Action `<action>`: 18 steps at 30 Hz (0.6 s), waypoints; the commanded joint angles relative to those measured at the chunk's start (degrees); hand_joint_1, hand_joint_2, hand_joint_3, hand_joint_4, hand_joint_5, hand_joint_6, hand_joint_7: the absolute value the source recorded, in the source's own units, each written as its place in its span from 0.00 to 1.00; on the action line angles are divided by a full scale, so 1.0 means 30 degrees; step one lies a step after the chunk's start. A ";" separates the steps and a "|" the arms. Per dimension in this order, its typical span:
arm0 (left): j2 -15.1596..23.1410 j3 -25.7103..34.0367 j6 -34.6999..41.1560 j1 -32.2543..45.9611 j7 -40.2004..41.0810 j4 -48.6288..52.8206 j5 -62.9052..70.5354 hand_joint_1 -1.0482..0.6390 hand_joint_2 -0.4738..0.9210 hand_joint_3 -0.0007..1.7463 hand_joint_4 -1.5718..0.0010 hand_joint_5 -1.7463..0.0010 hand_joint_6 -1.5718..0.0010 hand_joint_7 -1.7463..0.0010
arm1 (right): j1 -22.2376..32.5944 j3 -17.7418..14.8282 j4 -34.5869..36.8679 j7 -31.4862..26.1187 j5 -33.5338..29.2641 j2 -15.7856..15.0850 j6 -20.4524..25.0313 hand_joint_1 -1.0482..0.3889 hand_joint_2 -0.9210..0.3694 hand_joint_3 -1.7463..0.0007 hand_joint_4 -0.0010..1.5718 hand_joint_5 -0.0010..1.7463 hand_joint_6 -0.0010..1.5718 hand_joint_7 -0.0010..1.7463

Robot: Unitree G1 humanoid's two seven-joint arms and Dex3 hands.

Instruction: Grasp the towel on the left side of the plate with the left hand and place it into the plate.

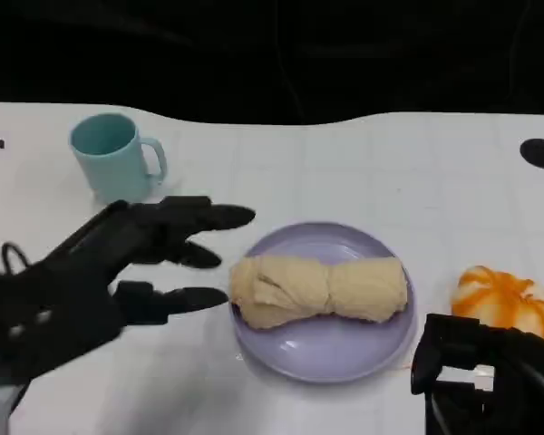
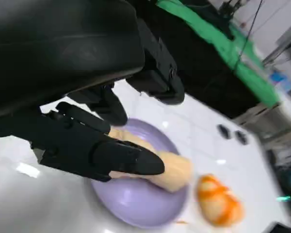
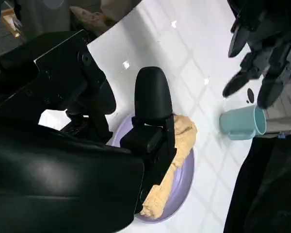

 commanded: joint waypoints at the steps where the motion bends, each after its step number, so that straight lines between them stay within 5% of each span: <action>1: -0.1107 0.1422 0.1269 0.2551 0.0462 -0.1940 -0.3325 0.57 0.83 0.49 0.46 0.47 0.31 0.90 | -0.0073 -0.0083 -0.0203 -0.0064 0.0123 -0.0073 0.0129 0.78 0.32 0.18 0.52 1.00 0.43 0.93; 3: -0.1198 0.1939 0.2626 0.3365 0.0555 -0.2801 -0.4702 0.57 0.81 0.56 0.47 0.38 0.28 0.86 | -0.0091 -0.0062 -0.0164 -0.0014 0.0127 -0.0076 0.0070 0.78 0.32 0.18 0.52 1.00 0.43 0.93; 10: -0.2865 0.3629 0.7299 0.6316 0.3676 -0.5991 -0.8543 0.51 0.83 0.50 0.47 0.12 0.48 0.28 | -0.0137 0.0049 -0.0082 0.0094 -0.0012 -0.0241 -0.0098 0.78 0.33 0.17 0.52 1.00 0.43 0.93; 18: -0.3868 0.3604 0.8799 0.8368 0.5056 -0.6940 -1.0797 0.52 0.86 0.48 0.53 0.04 0.54 0.22 | -0.0221 -0.0248 0.0262 0.0278 -0.0021 -0.0338 -0.0194 0.78 0.33 0.18 0.52 1.00 0.43 0.93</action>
